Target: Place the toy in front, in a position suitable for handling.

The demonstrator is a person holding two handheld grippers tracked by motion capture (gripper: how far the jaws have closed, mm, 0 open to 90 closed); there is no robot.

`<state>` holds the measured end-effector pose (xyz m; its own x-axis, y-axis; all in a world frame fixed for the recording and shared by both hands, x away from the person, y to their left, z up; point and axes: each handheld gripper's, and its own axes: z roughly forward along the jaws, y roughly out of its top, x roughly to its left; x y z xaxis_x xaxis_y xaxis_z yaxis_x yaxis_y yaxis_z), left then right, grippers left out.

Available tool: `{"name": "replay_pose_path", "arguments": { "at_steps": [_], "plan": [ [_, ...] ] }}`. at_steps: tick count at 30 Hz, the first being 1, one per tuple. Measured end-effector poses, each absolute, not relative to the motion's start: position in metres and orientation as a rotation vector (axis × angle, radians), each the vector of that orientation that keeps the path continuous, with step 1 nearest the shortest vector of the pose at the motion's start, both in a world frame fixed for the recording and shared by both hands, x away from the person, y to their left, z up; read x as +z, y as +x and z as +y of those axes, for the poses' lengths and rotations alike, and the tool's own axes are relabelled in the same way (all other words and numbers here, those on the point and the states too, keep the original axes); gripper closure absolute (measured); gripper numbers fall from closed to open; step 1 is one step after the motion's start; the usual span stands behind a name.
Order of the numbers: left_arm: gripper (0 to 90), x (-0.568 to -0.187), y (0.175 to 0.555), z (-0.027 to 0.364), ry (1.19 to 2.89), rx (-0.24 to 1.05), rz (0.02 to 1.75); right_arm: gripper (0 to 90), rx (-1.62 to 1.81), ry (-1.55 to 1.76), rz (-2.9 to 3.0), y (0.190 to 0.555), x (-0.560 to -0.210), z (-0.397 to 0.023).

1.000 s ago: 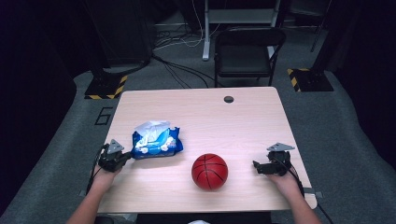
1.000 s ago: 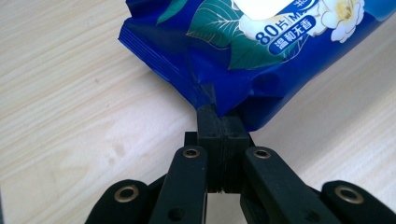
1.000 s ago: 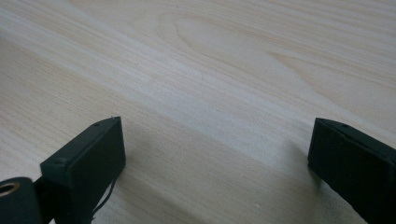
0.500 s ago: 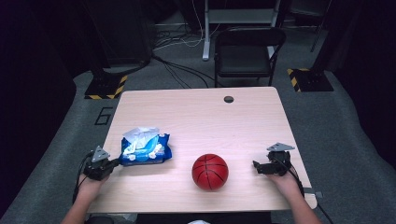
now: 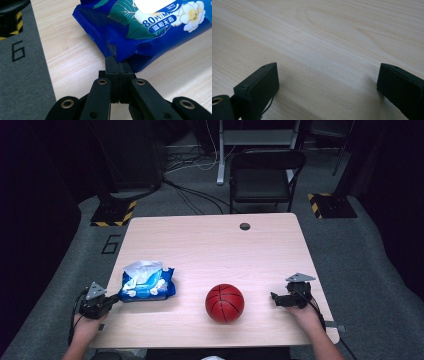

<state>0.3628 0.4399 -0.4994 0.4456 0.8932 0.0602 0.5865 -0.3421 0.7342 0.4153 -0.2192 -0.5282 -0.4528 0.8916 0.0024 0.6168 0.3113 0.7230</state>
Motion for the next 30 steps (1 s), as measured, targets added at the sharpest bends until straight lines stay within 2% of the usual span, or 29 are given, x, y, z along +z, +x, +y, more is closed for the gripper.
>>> {"name": "replay_pose_path", "arguments": {
  "at_steps": [2, 5, 11, 14, 19, 25, 27, 28, 30],
  "plan": [
    [81.2, -0.499, 0.362, 0.441, 2.041, 0.628, 1.256, 3.2, 0.934, 1.341, 2.184, 0.415, -0.528, -0.219],
    [61.6, -0.494, 0.359, 0.444, 1.976, 0.610, 1.290, 3.3, 0.936, 1.343, 2.183, 0.415, -0.528, -0.219],
    [48.6, -0.485, 0.351, 0.439, 2.002, 0.657, 1.276, 7.4, 0.924, 1.345, 2.201, 0.415, -0.526, -0.220],
    [41.2, -0.478, 0.346, 0.440, 1.970, 0.643, 1.273, 15.5, 0.924, 1.323, 2.222, 0.415, -0.523, -0.220],
    [37.8, -0.469, 0.342, 0.431, 1.951, 0.636, 1.238, 21.4, 0.901, 1.307, 2.237, 0.414, -0.519, -0.216],
    [38.0, -0.462, 0.345, 0.394, 1.964, 0.599, 1.152, 24.6, 0.933, 1.294, 2.232, 0.404, -0.504, -0.207],
    [41.0, -0.463, 0.348, 0.381, 1.976, 0.591, 1.102, 26.5, 0.933, 1.283, 2.239, 0.401, -0.501, -0.203],
    [44.9, -0.464, 0.349, 0.375, 1.986, 0.586, 1.080, 28.3, 0.934, 1.278, 2.238, 0.399, -0.500, -0.202],
    [49.3, -0.465, 0.353, 0.364, 1.999, 0.581, 1.060, 43.8, 0.940, 1.265, 2.249, 0.396, -0.497, -0.199]
  ]
}}
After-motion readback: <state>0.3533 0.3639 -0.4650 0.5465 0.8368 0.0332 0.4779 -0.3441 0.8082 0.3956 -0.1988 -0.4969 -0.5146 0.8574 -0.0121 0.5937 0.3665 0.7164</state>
